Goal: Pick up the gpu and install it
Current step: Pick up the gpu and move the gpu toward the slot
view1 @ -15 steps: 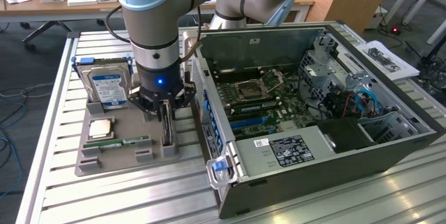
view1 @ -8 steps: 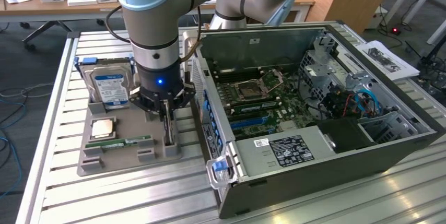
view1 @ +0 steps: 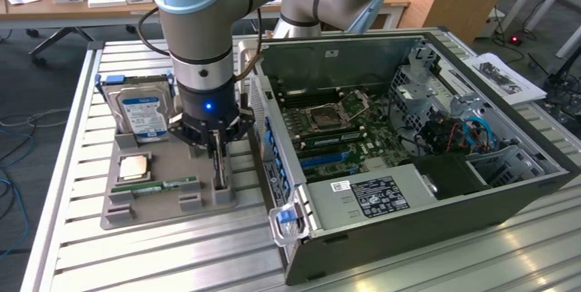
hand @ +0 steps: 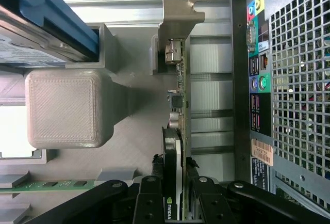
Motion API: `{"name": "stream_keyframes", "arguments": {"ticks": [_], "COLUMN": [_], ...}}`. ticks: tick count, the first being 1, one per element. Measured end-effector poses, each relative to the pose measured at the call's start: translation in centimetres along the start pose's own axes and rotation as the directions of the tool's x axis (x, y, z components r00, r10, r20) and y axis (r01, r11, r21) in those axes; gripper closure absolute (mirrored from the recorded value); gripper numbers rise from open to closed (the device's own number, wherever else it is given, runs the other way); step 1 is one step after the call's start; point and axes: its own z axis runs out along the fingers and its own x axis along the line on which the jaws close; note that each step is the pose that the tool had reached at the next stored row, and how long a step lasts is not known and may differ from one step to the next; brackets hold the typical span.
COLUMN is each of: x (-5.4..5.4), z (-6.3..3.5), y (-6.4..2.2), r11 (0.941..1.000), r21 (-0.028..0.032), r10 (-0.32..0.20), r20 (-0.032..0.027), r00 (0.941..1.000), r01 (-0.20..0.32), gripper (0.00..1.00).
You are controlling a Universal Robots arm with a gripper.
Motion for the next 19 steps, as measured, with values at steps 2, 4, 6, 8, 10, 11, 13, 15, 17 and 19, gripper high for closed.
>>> {"name": "stream_keyframes", "arguments": {"ticks": [2,4,6,8,10,11,13,15,17,19], "x": [0.00,0.00,0.00,0.00,0.00,0.00,0.00,0.00,0.00,0.00], "z": [0.00,0.01,0.01,0.02,0.02,0.02,0.02,0.02,0.02,0.02], "y": [0.00,0.00,0.00,0.00,0.00,0.00,0.00,0.00,0.00,0.00], "r11": [1.0000,1.0000,1.0000,0.9998,0.9997,0.9997,0.9997,0.9997,0.9996,0.9996], "r21": [0.0000,0.0001,-0.0001,-0.0004,-0.0006,-0.0005,-0.0006,-0.0006,-0.0007,-0.0006], "r10": [0.000,-0.001,-0.009,-0.020,-0.023,-0.024,-0.024,-0.025,-0.027,-0.028], "r20": [0.0000,-0.0002,-0.0004,-0.0009,-0.0011,-0.0011,-0.0012,-0.0011,-0.0012,-0.0013], "r00": [1.0000,1.0000,1.0000,0.9998,0.9997,0.9997,0.9997,0.9997,0.9996,0.9996], "r01": [0.000,0.001,0.009,0.020,0.023,0.024,0.024,0.025,0.027,0.028], "gripper": [0.73,0.73,0.73,0.73,0.73,0.73,0.73,0.73,0.73,0.73]}}
